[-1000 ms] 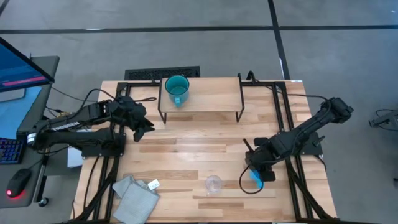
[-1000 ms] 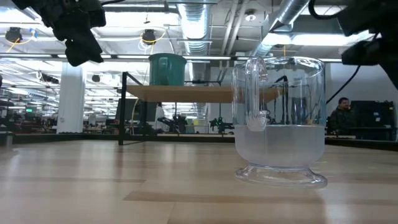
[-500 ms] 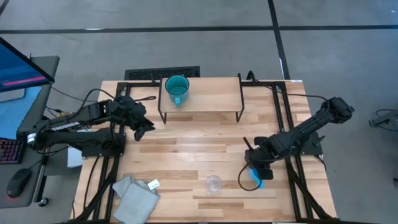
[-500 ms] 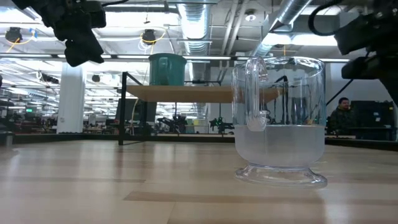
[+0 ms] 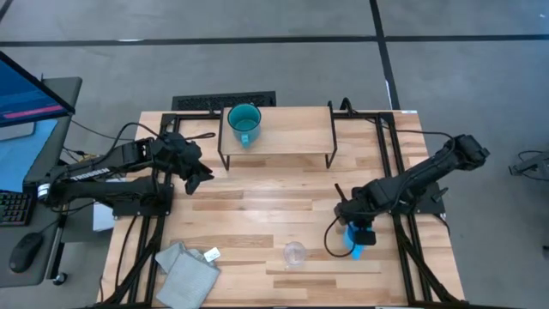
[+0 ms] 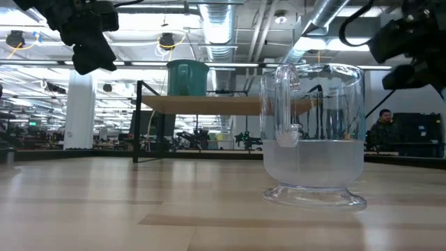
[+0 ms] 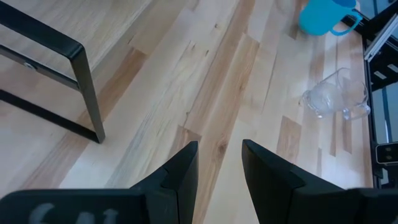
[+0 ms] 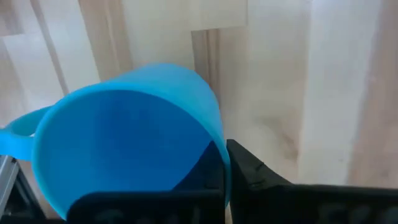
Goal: Stack small to large cups/mugs on shelf
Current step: Put the blue mug on the shelf
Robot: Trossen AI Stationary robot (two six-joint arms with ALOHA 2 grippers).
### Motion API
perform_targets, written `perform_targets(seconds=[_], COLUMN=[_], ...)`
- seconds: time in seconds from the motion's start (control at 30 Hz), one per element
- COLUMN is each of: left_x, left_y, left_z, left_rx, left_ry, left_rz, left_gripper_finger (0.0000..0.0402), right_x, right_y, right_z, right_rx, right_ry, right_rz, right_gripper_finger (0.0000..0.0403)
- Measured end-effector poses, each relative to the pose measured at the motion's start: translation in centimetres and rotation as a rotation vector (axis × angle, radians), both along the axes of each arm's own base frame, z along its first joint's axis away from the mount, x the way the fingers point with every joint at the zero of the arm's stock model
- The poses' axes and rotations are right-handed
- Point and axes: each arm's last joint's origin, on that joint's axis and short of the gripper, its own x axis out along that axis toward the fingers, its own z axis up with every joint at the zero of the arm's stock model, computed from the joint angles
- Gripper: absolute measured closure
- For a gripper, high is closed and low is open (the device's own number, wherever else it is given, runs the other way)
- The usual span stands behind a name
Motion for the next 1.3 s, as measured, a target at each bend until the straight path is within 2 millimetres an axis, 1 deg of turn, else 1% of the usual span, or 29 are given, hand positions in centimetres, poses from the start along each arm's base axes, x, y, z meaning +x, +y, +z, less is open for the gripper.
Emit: perform_targets(seconds=[0.13, 0.27, 0.47, 0.53, 0.67, 0.9, 1.07, 1.3], left_x=[0.0, 0.0, 0.0, 0.0, 0.0, 0.0, 0.0, 0.0], left_y=[0.0, 0.0, 0.0, 0.0, 0.0, 0.0, 0.0, 0.1], left_z=[0.0, 0.0, 0.0, 0.0, 0.0, 0.0, 0.0, 0.0], left_rx=[0.006, 0.021, 0.026, 0.026, 0.027, 0.030, 0.031, 0.043], left_ry=[0.001, 0.001, 0.001, 0.001, 0.002, 0.004, 0.004, 0.008], left_rz=[-0.005, -0.016, -0.020, -0.019, -0.019, -0.012, -0.013, -0.011], left_gripper_finger=[0.0288, 0.0288, 0.0288, 0.0288, 0.0288, 0.0288, 0.0288, 0.0288], right_x=[0.5, 1.2, 2.1, 2.5, 4.1, 7.4, 9.9, 12.7], right_y=[-0.9, -2.3, -5.6, -6.8, -9.0, -13.1, -15.9, -19.4], right_z=[2.3, 5.5, 10.7, 11.9, 14.0, 16.0, 16.7, 18.0], right_rx=[-0.011, -0.036, -0.090, -0.113, -0.136, -0.259, -0.288, -0.338], right_ry=[0.020, -0.001, -0.024, -0.014, -0.107, -0.183, -0.208, -0.274], right_rz=[-0.003, 0.011, -0.019, -0.025, 0.014, 0.074, 0.098, 0.121], right_gripper_finger=[0.0389, 0.0392, 0.0391, 0.0390, 0.0392, 0.0392, 0.0392, 0.0392])
